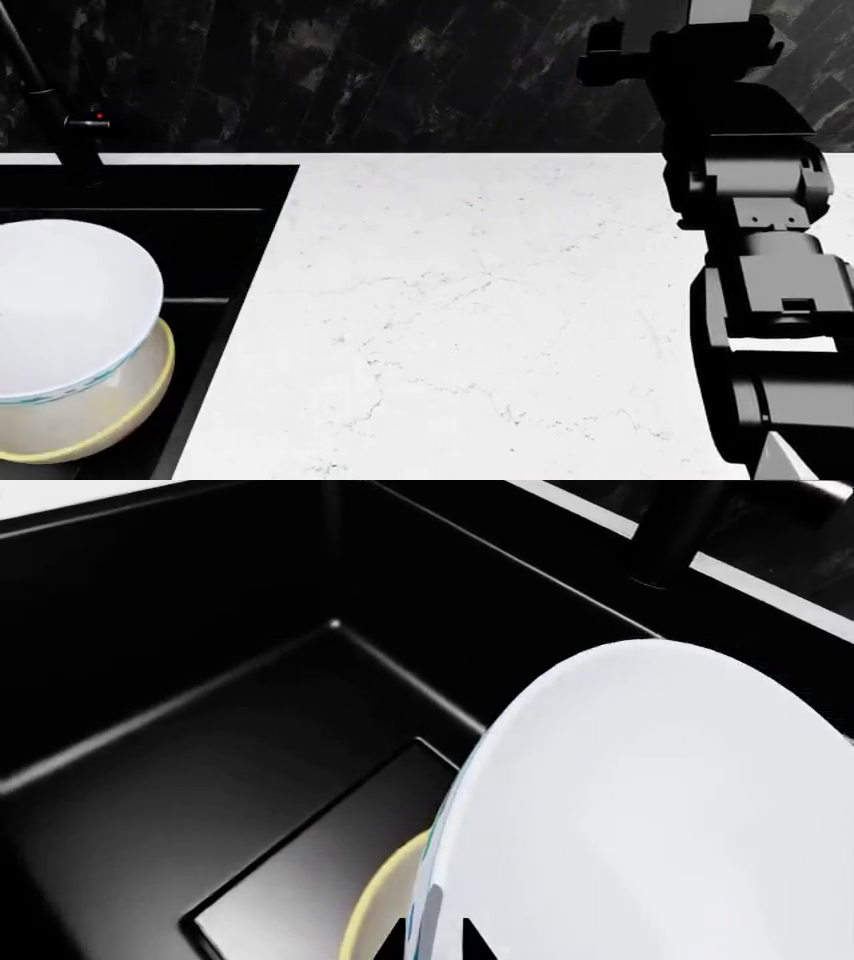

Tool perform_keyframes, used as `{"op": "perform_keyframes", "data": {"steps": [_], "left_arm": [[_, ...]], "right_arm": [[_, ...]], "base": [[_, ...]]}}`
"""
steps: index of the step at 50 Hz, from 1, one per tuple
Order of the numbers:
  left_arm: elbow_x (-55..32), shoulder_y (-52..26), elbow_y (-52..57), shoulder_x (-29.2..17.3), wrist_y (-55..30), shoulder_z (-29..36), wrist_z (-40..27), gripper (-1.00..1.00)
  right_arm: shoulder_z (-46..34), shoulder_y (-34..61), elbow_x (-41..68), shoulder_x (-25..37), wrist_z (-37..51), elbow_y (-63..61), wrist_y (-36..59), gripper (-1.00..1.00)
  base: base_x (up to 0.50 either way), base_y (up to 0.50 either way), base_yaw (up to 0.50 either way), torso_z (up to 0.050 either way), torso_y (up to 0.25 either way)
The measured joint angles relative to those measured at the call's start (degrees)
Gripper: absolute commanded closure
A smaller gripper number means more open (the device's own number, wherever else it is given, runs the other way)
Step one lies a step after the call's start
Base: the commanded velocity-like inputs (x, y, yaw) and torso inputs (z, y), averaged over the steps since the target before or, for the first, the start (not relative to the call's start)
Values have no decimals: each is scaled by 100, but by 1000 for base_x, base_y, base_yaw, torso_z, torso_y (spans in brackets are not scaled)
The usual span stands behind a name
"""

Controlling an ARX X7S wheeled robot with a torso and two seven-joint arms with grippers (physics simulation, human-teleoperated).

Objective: Stack the bowls in the sink.

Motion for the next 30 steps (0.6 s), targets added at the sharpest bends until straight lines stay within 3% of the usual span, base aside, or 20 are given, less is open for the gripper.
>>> {"op": "perform_keyframes", "data": {"steps": [30], "left_arm": [[-200,490,-887,730,255,247,247,100]], "right_arm": [[-47,56,8,-31,-2,156,-95,-100]], "base": [[0,0,0,0,0]]}}
